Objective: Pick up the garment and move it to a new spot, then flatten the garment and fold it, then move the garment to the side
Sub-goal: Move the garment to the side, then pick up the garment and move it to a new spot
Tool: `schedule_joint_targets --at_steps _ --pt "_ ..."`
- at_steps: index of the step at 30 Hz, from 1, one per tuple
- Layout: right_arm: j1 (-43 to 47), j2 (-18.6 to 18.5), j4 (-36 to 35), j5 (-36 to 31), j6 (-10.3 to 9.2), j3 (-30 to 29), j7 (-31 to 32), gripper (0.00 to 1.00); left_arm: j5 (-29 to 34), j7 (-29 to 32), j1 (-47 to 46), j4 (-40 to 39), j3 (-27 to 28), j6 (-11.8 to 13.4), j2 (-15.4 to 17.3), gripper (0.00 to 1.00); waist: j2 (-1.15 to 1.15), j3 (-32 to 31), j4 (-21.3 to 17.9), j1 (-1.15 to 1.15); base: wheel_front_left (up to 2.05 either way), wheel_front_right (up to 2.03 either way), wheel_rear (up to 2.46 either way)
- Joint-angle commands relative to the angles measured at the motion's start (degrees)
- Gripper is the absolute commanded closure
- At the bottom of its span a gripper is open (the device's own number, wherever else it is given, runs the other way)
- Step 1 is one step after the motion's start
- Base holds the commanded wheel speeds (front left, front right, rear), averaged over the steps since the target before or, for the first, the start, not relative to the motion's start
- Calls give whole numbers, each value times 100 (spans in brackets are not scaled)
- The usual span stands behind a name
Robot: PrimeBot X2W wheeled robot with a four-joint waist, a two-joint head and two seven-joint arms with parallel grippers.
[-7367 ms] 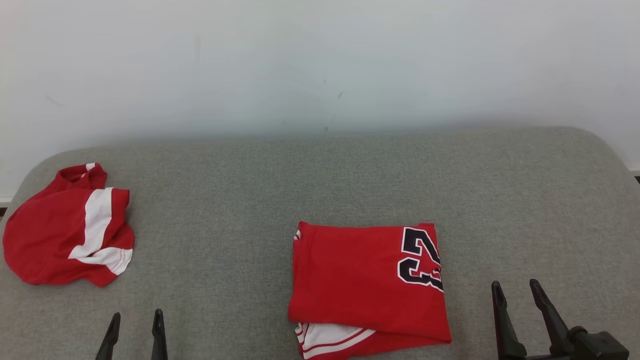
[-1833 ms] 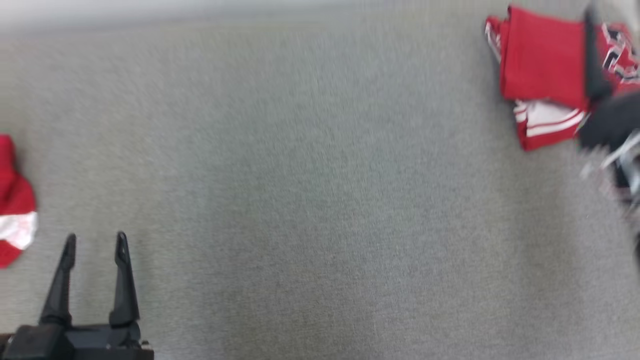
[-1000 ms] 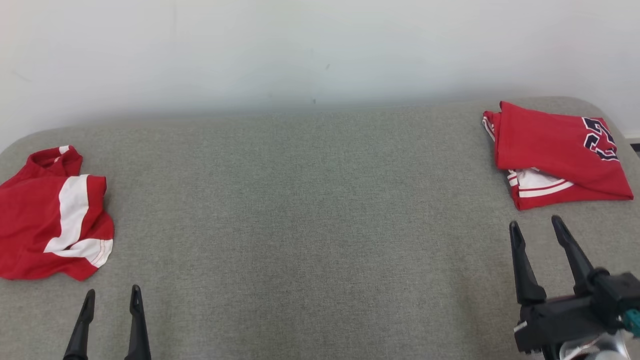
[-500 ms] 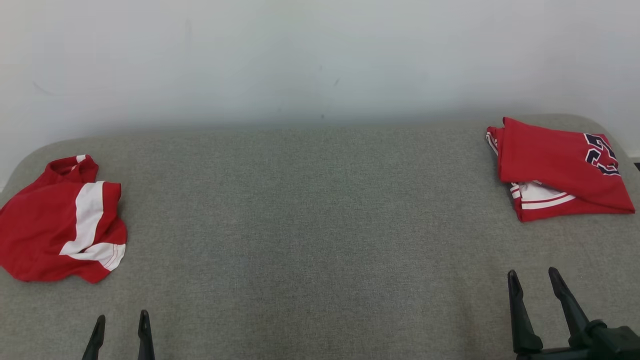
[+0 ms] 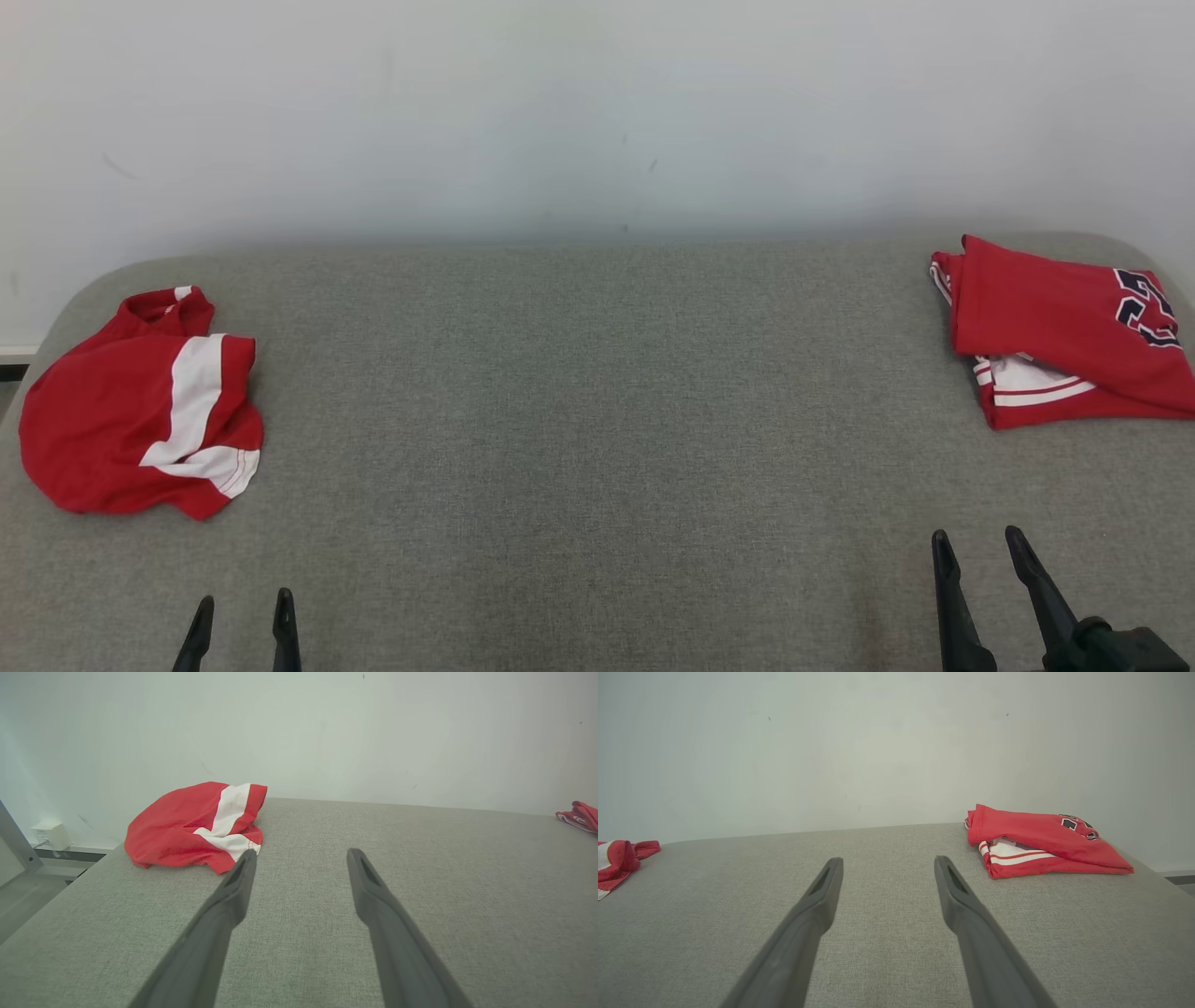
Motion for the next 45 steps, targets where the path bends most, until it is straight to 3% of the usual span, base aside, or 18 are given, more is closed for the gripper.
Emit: schedule_joint_targets --at_steps 1,32,38,45 --pt "48 25 30 32 -17 12 -16 0 -10 -17 -63 22 -3 -11 19 0 0 -3 15 0 0 0 0" --pt "54 68 317 43 -17 -10 -82 0 -11 -17 -133 92 -17 -47 51 0 0 -30 83 0 0 0 0" --pt "99 108 341 71 -17 4 -100 0 10 -17 -175 83 -36 -23 87 0 0 -26 363 0 0 0 0" --pt "127 172 405 94 -17 35 -129 0 -49 -14 -194 131 -14 18 182 0 0 17 977 0 0 0 0"
